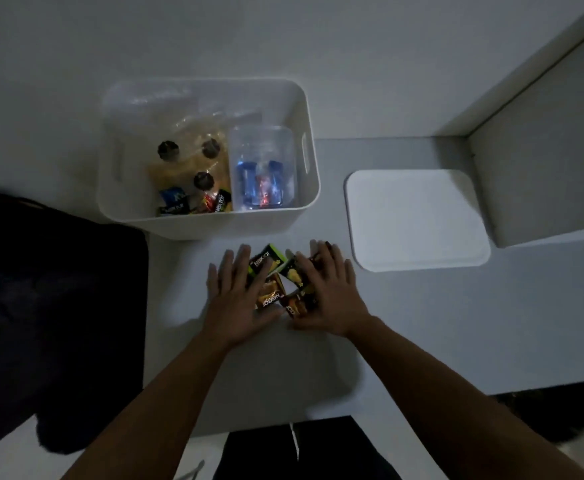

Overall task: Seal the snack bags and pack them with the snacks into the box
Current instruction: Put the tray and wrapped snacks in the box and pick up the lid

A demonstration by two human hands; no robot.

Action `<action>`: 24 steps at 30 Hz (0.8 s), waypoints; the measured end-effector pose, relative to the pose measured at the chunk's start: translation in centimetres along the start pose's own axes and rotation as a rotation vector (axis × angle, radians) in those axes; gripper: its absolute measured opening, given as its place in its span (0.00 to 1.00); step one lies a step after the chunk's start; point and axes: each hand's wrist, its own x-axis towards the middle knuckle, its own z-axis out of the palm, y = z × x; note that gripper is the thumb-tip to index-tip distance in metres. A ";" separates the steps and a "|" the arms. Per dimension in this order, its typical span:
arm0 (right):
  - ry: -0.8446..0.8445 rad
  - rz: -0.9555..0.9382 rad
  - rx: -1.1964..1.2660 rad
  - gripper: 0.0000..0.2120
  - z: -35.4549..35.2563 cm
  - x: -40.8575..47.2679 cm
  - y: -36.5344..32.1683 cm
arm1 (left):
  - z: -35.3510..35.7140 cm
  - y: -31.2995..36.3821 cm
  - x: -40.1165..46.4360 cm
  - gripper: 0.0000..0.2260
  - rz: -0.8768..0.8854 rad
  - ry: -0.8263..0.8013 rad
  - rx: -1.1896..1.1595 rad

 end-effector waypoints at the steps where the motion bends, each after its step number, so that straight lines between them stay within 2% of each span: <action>1: -0.023 -0.027 -0.070 0.56 1.1 0.3 -0.1 | 0.6 0.0 0.6 0.40 0.017 -0.012 0.036; 3: 0.057 -0.049 -0.160 0.45 2.8 0.6 0.1 | 1.6 -0.2 1.1 0.34 0.053 0.021 0.064; 6: 0.336 -0.125 -0.145 0.27 4.8 1.1 1.4 | 2.7 -0.3 1.6 0.22 0.085 0.203 0.055; 8: 0.445 -0.186 -0.114 0.19 5.1 1.2 1.6 | 3.0 0.0 1.9 0.16 0.094 0.281 0.074; 10: 0.474 -0.211 -0.117 0.14 4.9 1.8 1.4 | 3.1 0.8 2.5 0.11 0.102 0.301 0.086; 15: 0.423 -0.244 -0.025 0.12 3.3 3.4 2.0 | 2.1 2.3 3.5 0.07 0.065 0.236 -0.028; 19: 0.274 -0.128 0.090 0.15 2.0 2.9 1.9 | 0.6 3.2 2.7 0.08 -0.006 0.203 -0.191; 24: 0.233 0.042 0.286 0.15 -1.6 0.9 0.8 | -2.7 5.5 0.1 0.08 -0.149 0.181 -0.386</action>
